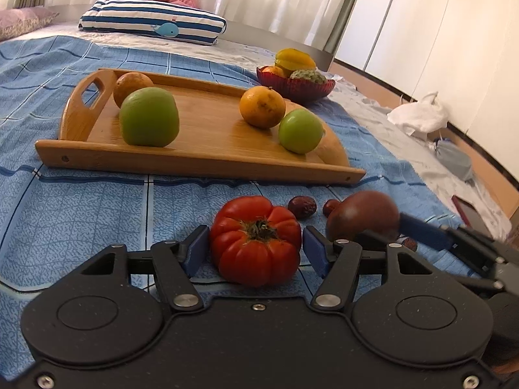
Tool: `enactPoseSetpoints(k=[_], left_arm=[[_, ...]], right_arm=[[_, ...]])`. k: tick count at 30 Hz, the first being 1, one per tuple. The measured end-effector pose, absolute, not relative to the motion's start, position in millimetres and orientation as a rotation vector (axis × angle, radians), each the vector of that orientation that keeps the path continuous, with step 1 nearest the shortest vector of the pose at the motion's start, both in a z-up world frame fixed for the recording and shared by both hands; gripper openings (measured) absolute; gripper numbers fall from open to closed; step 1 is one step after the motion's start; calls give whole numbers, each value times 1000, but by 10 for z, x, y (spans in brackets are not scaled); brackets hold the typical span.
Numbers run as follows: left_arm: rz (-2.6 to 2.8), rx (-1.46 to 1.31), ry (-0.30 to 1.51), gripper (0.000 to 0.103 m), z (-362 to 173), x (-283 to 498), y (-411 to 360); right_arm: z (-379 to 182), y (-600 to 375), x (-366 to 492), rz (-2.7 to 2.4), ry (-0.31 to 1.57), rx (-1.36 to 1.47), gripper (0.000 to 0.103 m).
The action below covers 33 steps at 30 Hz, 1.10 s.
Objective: Organize fruits
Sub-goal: 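Grasp the red ribbed tomato with the left tool while the right tool grasps the dark red-brown fruit, then lift both held fruits and carry them over the wooden tray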
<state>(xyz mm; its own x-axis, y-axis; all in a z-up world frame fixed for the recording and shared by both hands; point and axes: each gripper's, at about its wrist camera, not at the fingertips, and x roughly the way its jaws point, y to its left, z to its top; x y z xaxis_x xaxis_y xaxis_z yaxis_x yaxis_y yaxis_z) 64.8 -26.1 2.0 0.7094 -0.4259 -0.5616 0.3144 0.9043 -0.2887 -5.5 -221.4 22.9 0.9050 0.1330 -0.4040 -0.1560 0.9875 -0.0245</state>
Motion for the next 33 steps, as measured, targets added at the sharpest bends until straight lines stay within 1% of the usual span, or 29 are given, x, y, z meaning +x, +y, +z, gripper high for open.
enactPoseSetpoints(k=[2,4,6,8,9,14,17,27,33], left_arm=[[-404,-146,656,59,17,631,-311],[-396,-115,644,59,25,606,-349],[-391,-92,634,59,31,577,-377],[-386,-78,629,59,41,551,-387],[-382,-74,627,59,48,540,-390],[-354,-80,625,59,83,503,-313],[-322,-70,620,59,101,482,-254],[-265,-68,605,59,160,485,-102],[-255,-71,596,59,196,490,-73]], right_arm=[[244,-2221,-52,142,408,-63,55],[251,-2216,-50,142,405,-69,48],[256,-2190,-46,140,401,-88,45],[260,-2161,-39,123,390,-113,48],[261,-2153,-29,112,385,-121,60],[206,-2169,88,122,438,-103,63],[205,-2180,143,137,452,-74,68],[170,-2046,347,148,507,-122,82],[136,-1978,483,139,549,-159,83]])
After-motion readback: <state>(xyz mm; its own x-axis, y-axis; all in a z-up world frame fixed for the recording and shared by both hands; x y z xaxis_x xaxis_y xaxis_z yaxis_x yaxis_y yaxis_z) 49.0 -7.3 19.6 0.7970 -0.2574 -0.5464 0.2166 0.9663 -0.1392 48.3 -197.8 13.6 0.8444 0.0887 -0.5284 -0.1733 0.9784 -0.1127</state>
